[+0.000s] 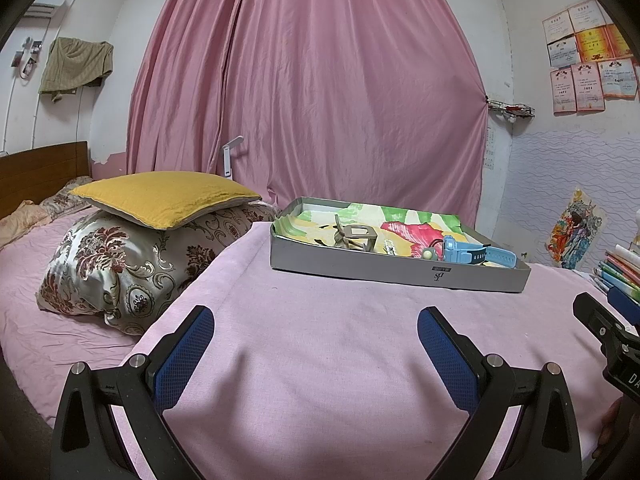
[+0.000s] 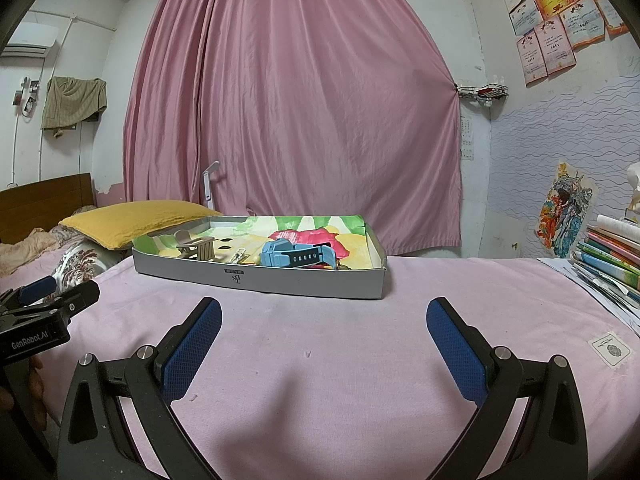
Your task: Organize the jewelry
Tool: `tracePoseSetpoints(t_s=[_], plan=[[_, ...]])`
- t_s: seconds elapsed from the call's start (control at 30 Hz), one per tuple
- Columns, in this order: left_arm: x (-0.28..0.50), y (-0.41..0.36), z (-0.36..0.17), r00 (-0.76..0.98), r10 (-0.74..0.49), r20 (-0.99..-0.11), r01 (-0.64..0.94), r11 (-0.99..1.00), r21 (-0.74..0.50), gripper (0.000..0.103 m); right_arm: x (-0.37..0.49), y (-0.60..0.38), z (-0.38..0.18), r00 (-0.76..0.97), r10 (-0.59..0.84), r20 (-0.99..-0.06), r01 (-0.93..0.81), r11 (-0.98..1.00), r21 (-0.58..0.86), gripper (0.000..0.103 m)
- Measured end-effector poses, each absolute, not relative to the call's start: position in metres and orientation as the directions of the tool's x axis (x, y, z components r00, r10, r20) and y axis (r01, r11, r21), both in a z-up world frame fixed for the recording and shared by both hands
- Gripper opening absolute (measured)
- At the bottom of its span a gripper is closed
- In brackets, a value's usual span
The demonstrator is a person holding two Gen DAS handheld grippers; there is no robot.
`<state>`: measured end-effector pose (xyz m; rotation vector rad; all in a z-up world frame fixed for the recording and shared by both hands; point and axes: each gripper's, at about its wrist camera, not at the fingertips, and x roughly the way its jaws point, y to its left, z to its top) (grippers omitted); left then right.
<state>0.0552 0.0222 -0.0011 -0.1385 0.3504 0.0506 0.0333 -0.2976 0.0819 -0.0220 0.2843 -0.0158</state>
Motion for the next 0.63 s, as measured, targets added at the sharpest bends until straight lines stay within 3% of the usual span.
tracePoseSetpoints(t_s=[0.63], plan=[[0.0587, 0.0247, 0.0, 0.934, 0.036, -0.356, -0.085, 0.989, -0.124, 0.102, 0.0331, -0.298, 0.0823, 0.959, -0.019, -0.281, 0.013, 1.0, -0.024, 0.101]])
